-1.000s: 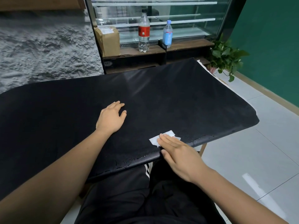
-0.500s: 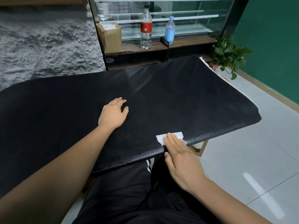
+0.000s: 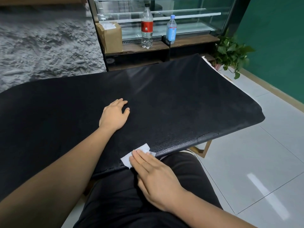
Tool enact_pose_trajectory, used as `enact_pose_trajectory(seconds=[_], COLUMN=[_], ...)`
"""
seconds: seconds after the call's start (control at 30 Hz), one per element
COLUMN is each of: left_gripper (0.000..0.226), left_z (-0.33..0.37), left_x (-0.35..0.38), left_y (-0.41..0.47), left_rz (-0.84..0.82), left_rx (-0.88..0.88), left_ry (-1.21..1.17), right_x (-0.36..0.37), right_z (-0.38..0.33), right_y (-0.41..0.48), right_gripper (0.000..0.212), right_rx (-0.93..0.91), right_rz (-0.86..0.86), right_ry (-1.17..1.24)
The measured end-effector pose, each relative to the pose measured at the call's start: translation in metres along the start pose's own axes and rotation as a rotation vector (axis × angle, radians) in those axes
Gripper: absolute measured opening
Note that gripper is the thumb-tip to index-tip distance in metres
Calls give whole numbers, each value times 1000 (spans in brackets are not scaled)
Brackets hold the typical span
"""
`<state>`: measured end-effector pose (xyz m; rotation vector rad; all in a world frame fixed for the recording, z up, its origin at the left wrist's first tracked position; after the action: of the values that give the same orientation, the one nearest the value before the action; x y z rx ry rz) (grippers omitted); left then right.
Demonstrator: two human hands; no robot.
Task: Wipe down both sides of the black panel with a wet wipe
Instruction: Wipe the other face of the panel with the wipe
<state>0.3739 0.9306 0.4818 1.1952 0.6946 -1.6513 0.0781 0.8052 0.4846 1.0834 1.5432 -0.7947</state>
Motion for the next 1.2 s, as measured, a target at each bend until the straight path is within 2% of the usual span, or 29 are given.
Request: enact_pose_trajectory(seconds=[0.17,0.37,1.2], left_gripper=[49,49,49], left_z=[2,0,1], left_x=[-1,-2,-2], left_y=[-2,-1,-2], left_rz=[-3,2,-15], left_rx=[-2,-4,-1], left_ry=[5,0,-5], right_x=[-4,-19,-50], right_z=[15,43,204], right_y=[-11,-31,-117], right_gripper=[63,62,63], right_rx=[-12,56,584], right_rz=[-11,1,199], right_ry=[15,34,33])
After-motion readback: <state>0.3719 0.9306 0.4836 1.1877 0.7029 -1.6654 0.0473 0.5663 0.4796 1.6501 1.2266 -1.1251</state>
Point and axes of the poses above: each hand's wrist, its own y-axis towards the middle knuckle, its own x-axis out of the palm, z = x × y, the point moved 2 cm from there along y, towards the middle knuckle, and after that the axes turned 8 degrees about -z, right-handed, at the moved point
